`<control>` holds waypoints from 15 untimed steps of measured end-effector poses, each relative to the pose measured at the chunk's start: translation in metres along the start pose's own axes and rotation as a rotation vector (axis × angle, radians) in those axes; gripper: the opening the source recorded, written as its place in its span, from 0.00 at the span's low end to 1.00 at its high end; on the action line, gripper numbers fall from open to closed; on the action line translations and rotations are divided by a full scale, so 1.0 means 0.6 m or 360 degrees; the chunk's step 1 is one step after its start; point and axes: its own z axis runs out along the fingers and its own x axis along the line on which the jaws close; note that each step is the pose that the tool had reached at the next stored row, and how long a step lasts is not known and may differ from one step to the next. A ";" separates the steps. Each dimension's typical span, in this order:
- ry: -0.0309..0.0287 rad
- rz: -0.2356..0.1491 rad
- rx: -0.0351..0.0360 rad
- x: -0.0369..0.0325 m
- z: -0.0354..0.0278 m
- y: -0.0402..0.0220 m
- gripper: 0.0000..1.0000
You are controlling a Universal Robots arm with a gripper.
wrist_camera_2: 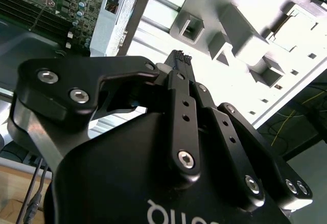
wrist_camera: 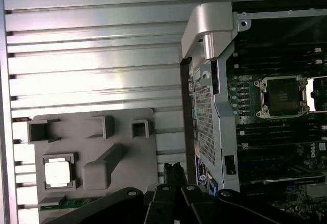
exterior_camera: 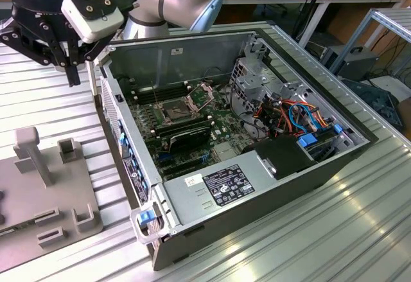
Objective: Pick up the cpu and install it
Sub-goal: 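Reach for the cpu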
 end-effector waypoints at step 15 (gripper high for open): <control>0.00000 0.0000 0.0000 0.008 0.000 -0.001 0.11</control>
